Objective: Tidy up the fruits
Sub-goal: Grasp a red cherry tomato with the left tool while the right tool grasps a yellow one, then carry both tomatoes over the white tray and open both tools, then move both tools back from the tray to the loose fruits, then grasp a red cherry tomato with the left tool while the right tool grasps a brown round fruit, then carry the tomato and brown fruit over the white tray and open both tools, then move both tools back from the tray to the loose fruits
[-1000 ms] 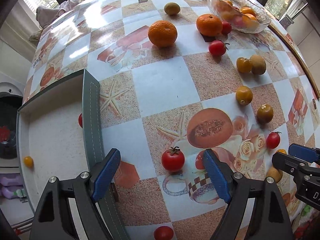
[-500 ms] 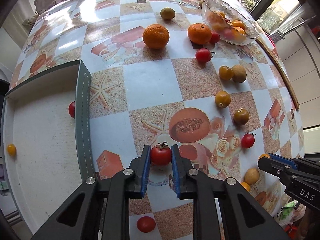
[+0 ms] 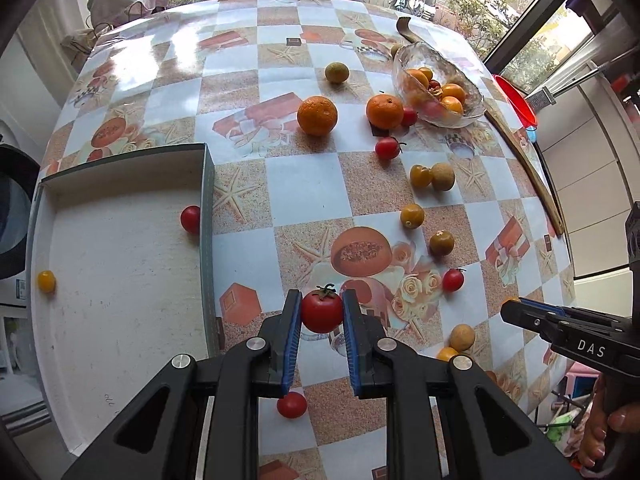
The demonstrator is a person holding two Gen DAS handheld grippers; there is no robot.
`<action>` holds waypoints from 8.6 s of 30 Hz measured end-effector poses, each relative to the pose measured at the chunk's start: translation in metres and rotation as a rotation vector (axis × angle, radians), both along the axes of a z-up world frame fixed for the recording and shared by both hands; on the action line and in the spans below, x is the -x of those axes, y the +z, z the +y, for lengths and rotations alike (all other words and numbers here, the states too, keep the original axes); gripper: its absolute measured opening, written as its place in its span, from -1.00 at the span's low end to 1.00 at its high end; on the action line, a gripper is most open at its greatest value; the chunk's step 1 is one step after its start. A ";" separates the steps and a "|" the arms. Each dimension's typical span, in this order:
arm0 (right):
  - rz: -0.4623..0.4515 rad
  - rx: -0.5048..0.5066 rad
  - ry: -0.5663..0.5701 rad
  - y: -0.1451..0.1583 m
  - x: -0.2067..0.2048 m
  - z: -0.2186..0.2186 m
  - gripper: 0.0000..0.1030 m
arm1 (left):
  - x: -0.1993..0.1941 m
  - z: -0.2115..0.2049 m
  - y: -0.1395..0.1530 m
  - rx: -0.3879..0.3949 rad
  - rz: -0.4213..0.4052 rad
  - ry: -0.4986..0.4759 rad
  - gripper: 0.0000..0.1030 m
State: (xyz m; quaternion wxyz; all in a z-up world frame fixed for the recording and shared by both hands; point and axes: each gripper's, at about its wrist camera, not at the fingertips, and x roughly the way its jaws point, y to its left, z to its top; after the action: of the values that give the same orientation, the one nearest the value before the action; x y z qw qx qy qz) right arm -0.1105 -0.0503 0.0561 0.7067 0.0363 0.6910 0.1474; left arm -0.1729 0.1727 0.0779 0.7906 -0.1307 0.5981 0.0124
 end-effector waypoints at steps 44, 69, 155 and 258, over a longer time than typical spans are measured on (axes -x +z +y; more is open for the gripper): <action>-0.001 -0.040 0.521 -0.018 0.007 0.318 -0.58 | 0.087 0.182 -0.049 -0.130 0.068 0.393 -0.58; -0.012 -0.108 0.492 -0.001 -0.006 0.320 0.66 | 0.082 0.170 -0.044 -0.211 0.110 0.349 0.46; 0.009 0.002 0.159 0.018 0.009 0.055 -0.46 | 0.061 0.009 0.003 0.055 0.053 0.054 -0.55; 0.014 0.098 0.124 -0.022 0.044 0.014 0.62 | -0.056 -0.049 -0.033 -0.129 0.037 -0.169 0.54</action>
State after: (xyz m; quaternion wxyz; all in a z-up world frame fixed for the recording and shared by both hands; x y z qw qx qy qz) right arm -0.1550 -0.0365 0.0338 0.6924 -0.0403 0.7032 0.1564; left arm -0.1173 0.1237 0.0446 0.7843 -0.0284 0.6195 -0.0137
